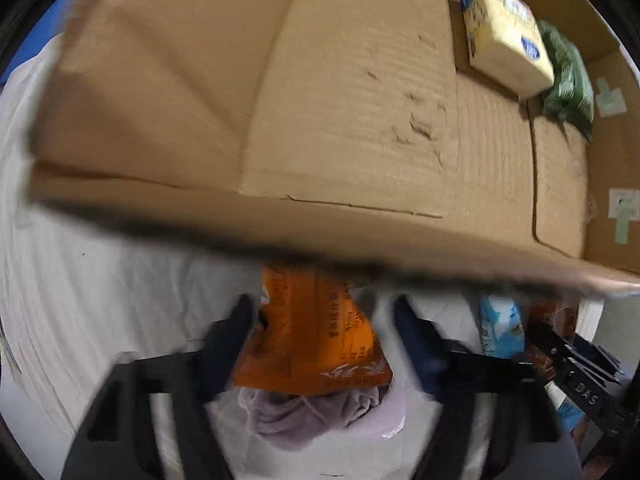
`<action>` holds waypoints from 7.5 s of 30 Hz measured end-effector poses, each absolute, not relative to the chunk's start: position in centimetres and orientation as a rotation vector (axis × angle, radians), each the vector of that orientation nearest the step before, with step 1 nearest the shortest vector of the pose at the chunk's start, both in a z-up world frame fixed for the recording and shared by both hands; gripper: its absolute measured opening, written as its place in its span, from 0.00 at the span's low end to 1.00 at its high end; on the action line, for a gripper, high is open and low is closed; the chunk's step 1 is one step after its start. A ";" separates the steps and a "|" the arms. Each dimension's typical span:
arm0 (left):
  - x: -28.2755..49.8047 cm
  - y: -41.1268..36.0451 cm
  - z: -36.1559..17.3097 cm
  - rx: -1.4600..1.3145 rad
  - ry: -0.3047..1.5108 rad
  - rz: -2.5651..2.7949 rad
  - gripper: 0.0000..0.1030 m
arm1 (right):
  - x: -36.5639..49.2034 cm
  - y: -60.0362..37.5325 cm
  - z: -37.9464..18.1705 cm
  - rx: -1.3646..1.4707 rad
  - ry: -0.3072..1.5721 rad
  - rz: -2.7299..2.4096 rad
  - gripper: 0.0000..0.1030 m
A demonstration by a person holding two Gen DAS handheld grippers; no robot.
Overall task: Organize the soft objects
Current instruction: 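Grasp the orange snack bag with the left tool while the right tool grasps the red-orange bag, then carry both bags over the box and release them inside, then withdraw both tools toward the lilac cloth and blue tube snack, then grasp the lilac cloth with the left tool while the right tool grasps the blue tube snack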
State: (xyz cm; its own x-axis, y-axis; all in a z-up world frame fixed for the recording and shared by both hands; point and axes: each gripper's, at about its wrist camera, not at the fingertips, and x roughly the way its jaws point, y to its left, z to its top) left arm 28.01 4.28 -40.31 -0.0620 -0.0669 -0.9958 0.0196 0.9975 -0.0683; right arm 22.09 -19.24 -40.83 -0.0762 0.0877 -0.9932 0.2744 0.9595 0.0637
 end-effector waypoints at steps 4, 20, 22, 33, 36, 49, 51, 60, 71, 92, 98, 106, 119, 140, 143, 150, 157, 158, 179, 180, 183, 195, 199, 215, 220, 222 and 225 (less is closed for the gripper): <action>26.3 4.3 -40.1 -0.006 1.618 -0.070 0.51 | 21.4 -19.1 -40.7 0.258 1.673 -0.153 0.52; 20.2 5.3 -41.4 -0.009 1.653 -0.027 0.52 | 16.3 -17.2 -41.1 0.121 1.767 -0.132 0.51; 20.1 4.8 -42.2 -0.004 1.659 -0.026 0.52 | 16.2 -17.0 -41.6 0.129 1.771 -0.137 0.51; 20.7 6.6 -42.7 -0.021 1.638 -0.026 0.43 | 19.0 -17.9 -42.9 0.141 1.777 -0.143 0.49; 20.0 6.7 -41.8 -0.017 1.615 -0.029 0.43 | 18.6 -17.6 -42.1 0.125 1.761 -0.145 0.48; 15.5 5.4 -34.1 -0.006 1.459 -0.112 0.43 | 16.6 -16.2 -35.4 0.124 1.632 -0.044 0.47; 15.0 4.9 -32.3 -0.017 1.437 -0.134 0.43 | 16.2 -16.0 -33.7 0.134 1.605 -0.022 0.47; 17.3 1.4 -23.3 -0.037 1.321 -0.236 0.43 | 15.9 -15.5 -26.2 0.164 1.488 0.053 0.47; 24.6 -0.3 -18.7 -0.014 1.206 -0.284 0.43 | 20.8 -15.5 -19.5 0.207 1.359 0.078 0.47; 43.3 -0.5 -31.3 0.061 1.451 -0.202 0.43 | 35.1 -17.1 -29.5 0.208 1.479 -0.090 0.47; 45.0 -0.7 -35.0 0.062 1.535 -0.196 0.43 | 35.7 -17.1 -33.4 0.194 1.542 -0.112 0.47; 45.6 -1.2 -36.5 0.052 1.580 -0.203 0.45 | 35.2 -16.9 -36.1 0.171 1.591 -0.109 0.48; 44.7 -0.4 -33.5 -0.061 1.560 -0.192 0.62 | 34.5 -17.5 -34.4 0.186 1.558 -0.096 0.62; 33.8 1.5 -22.7 0.019 1.290 -0.167 0.99 | 30.7 -16.3 -25.5 0.134 1.395 -0.062 0.97; 31.9 1.4 -21.1 0.020 1.245 -0.158 0.99 | 29.4 -16.2 -23.6 0.128 1.361 -0.063 0.97; 27.7 1.9 -17.7 0.007 1.161 -0.136 0.99 | 25.7 -15.6 -19.9 0.106 1.283 -0.045 0.97; 25.0 3.4 -18.0 -0.005 1.162 -0.088 0.99 | 23.2 -15.1 -18.7 0.110 1.262 -0.013 0.97; 24.7 3.6 -18.5 -0.007 1.172 -0.078 0.99 | 22.9 -15.1 -19.0 0.110 1.272 -0.012 0.97; 17.5 8.9 -39.8 -0.313 1.691 0.068 0.99 | 20.2 -11.4 -40.5 0.090 1.667 0.013 0.48; 17.3 9.2 -40.2 -0.386 1.701 0.062 0.99 | 20.1 -11.4 -40.8 0.099 1.675 0.014 0.43; 16.9 9.6 -41.4 -0.568 1.718 0.037 0.99 | 19.2 -11.6 -41.0 0.100 1.680 0.004 0.37; 19.6 7.6 -44.4 -0.529 1.736 0.046 0.61 | 14.9 -13.9 -41.1 0.176 1.764 0.046 0.36; 21.0 4.2 -43.1 -0.195 1.718 -0.001 0.59 | 15.6 -14.3 -40.3 0.124 1.693 0.044 0.43; 21.7 -1.7 -44.6 0.153 1.635 -0.032 0.54 | 13.9 -12.3 -42.1 0.049 1.751 0.001 0.27; 18.3 1.1 -43.9 0.159 1.643 -0.058 0.49 | 14.6 -12.8 -42.2 0.069 1.779 -0.013 0.21; 16.5 0.8 -43.5 0.173 1.649 -0.080 0.49 | 15.5 -12.5 -42.2 0.072 1.801 -0.001 0.18; 13.8 -0.1 -43.1 0.194 1.667 -0.117 0.49 | 14.0 -12.9 -41.8 0.069 1.809 0.012 0.18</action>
State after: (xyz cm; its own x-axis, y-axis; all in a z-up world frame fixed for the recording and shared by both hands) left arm 13.84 -0.08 -43.11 -0.0961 0.0573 -0.9937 0.1960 0.9799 0.0375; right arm 14.02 -12.88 -41.80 -0.2351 0.0537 -0.9705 0.0411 0.9981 0.0452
